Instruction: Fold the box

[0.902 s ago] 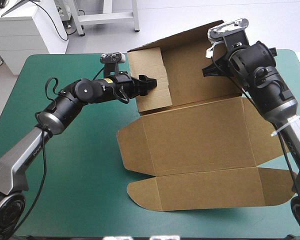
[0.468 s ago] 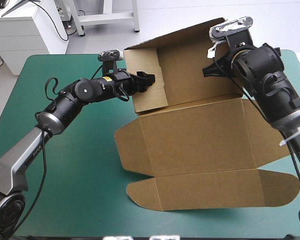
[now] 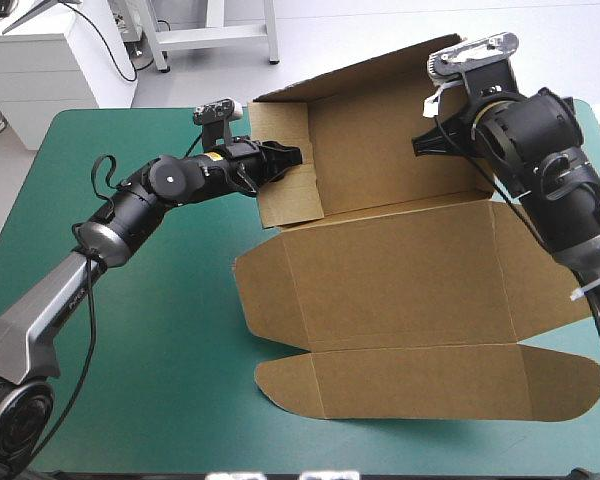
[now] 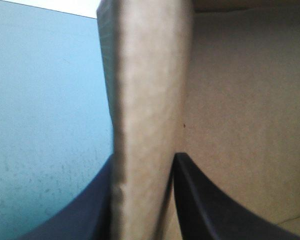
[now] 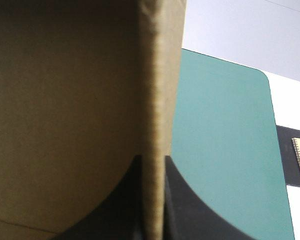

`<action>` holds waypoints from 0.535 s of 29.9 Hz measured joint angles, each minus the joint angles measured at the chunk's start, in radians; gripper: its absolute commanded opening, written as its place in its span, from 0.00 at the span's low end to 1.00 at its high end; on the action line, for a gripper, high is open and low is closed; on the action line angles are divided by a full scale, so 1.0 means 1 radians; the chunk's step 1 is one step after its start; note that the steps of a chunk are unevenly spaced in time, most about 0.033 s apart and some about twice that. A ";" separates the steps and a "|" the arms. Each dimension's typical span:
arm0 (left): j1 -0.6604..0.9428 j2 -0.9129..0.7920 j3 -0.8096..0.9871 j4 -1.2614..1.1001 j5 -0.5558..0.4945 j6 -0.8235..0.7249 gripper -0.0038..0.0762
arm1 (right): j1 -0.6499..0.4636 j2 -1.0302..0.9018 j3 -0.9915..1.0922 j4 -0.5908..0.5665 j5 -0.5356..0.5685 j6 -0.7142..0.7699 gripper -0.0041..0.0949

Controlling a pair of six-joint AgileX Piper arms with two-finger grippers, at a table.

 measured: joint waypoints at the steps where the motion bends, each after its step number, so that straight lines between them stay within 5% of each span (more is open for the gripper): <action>1: -0.001 0.000 0.000 -0.008 0.003 0.000 0.04 | 0.000 0.000 -0.001 -0.003 0.001 0.000 0.03; 16: 0.003 0.000 0.000 -0.098 0.051 0.052 0.04 | 0.000 -0.004 -0.005 -0.021 0.035 0.001 0.03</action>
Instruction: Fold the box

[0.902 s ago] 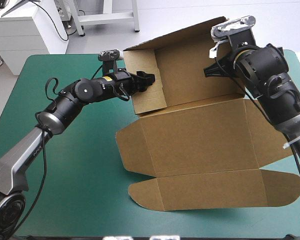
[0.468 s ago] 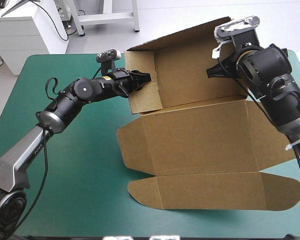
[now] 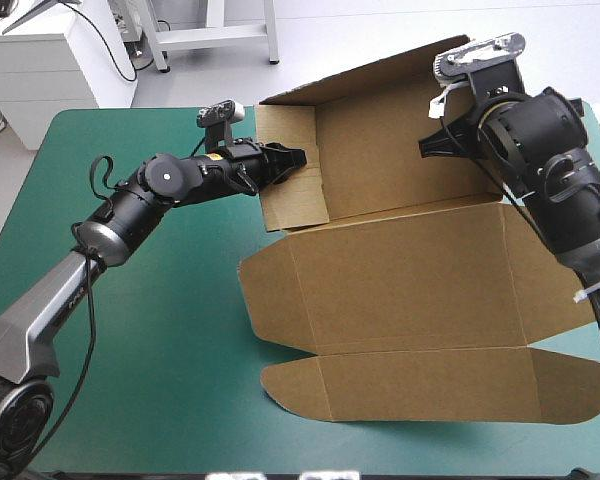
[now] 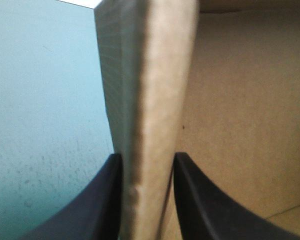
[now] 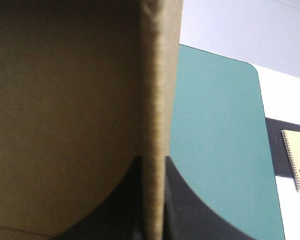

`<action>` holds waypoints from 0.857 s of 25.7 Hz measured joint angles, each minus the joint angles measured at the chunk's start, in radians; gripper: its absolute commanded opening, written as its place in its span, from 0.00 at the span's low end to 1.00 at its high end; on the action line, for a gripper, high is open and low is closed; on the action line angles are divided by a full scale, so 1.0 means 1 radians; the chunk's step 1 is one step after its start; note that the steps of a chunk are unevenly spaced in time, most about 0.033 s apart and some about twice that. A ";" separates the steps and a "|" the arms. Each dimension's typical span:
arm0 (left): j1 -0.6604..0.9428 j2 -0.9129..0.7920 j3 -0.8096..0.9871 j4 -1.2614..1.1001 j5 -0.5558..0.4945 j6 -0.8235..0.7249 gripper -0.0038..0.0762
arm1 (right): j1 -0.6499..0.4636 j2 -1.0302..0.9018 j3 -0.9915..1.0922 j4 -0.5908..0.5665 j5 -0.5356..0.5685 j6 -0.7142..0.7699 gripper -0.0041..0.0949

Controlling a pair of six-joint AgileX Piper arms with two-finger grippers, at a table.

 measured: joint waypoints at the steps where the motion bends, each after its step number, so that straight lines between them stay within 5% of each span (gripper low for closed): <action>1: 0.000 0.000 0.000 0.002 0.001 0.008 0.04 | 0.000 0.000 0.000 0.001 0.002 0.000 0.03; 5: 0.000 0.000 0.000 0.001 0.000 0.052 0.18 | 0.000 0.000 0.000 0.002 0.003 0.003 0.03; 11: 0.000 -0.004 0.000 -0.025 0.043 0.094 0.66 | 0.000 0.000 0.000 -0.003 0.002 0.001 0.03; 22: -0.001 -0.015 0.000 -0.084 0.150 0.120 0.66 | -0.001 0.001 0.000 -0.022 0.002 -0.016 0.03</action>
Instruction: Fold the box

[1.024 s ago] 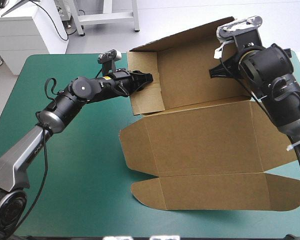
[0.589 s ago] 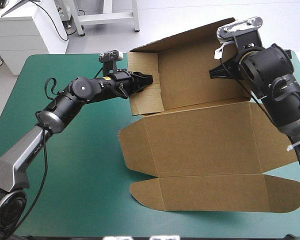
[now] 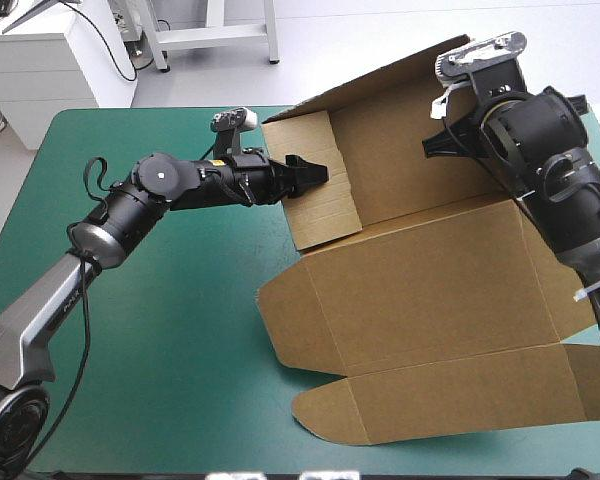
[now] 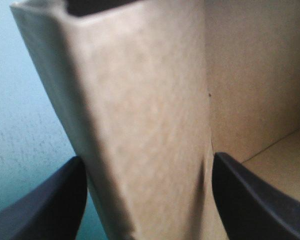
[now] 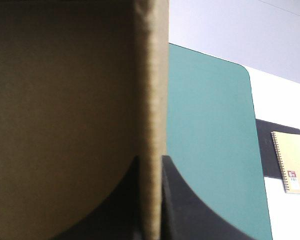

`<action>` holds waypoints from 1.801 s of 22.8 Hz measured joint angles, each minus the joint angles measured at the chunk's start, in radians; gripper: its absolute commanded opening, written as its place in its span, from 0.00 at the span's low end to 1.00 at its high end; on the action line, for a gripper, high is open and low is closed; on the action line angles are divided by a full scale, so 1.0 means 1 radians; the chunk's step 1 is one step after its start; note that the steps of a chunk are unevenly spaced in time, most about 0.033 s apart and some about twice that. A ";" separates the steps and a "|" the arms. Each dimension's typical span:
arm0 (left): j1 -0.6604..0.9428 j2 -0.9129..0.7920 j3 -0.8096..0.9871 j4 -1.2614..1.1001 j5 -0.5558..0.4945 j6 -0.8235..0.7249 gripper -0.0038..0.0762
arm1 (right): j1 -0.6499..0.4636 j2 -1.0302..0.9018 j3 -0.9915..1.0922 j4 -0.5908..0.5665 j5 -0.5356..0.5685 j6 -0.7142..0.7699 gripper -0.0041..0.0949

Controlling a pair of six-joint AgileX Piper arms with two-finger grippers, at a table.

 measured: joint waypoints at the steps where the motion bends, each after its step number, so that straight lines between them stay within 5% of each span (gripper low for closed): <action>1: 0.000 -0.001 0.000 0.000 0.003 0.000 0.66 | 0.000 0.000 0.000 -0.003 0.000 0.000 0.03; 6: 0.000 -0.009 0.000 -0.004 0.007 0.000 0.65 | 0.000 0.000 0.000 -0.016 0.001 0.033 0.03; 17: 0.005 -0.009 0.000 -0.027 -0.050 0.027 0.42 | 0.000 0.040 0.000 -0.070 -0.005 0.138 0.03; 21: 0.008 -0.009 0.000 -0.047 -0.073 0.064 0.07 | 0.000 0.040 0.000 -0.082 -0.005 0.143 0.03; 32: 0.010 0.001 0.012 -0.108 -0.194 0.172 0.04 | 0.000 0.037 -0.004 -0.107 -0.056 0.168 0.03; 34: -0.001 0.001 -0.010 -0.013 -0.193 0.107 0.04 | 0.000 0.037 -0.004 -0.103 -0.049 0.175 0.03; 37: -0.058 0.001 -0.118 0.412 -0.133 -0.221 0.04 | 0.000 0.039 -0.004 -0.090 -0.017 0.187 0.03; 41: -0.102 -0.006 -0.200 0.831 0.072 -0.570 0.04 | 0.001 0.071 -0.004 0.000 -0.003 0.193 0.03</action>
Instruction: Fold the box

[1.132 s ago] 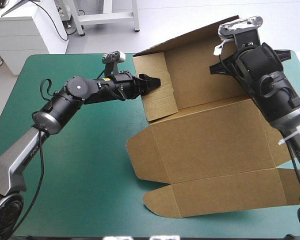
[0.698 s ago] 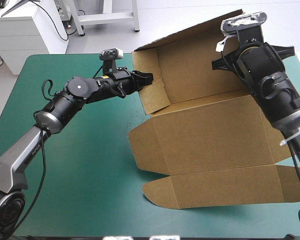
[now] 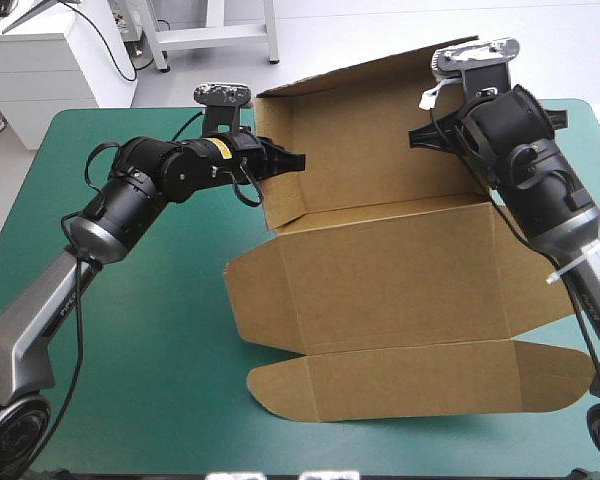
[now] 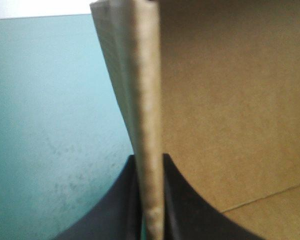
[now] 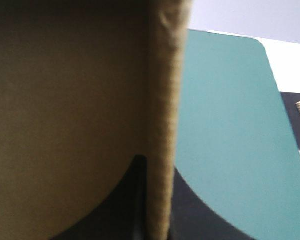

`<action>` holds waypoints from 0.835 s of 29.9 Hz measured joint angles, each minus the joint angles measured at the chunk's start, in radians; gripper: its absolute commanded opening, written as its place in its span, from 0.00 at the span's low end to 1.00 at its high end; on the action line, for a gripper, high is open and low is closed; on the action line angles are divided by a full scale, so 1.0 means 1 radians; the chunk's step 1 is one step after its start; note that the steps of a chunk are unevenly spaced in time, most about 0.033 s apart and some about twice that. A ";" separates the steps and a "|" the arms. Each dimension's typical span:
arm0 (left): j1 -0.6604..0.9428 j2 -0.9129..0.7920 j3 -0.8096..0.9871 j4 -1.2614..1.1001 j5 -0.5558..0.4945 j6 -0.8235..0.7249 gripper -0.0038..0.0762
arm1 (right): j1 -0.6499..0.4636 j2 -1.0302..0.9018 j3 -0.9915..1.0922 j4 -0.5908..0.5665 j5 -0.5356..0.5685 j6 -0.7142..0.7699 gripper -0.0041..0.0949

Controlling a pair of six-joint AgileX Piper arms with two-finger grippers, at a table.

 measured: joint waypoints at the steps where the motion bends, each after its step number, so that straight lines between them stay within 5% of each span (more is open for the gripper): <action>1: 0.000 -0.001 -0.004 0.032 0.037 -0.027 0.04 | 0.001 0.007 0.001 0.014 0.002 0.000 0.03; 16: -0.007 0.128 -0.063 0.138 0.318 -0.105 0.04 | -0.158 0.145 0.015 0.411 0.005 -0.180 0.03; 25: -0.007 0.275 -0.196 0.193 0.460 -0.130 0.04 | -0.174 0.217 0.118 0.473 0.002 -0.208 0.03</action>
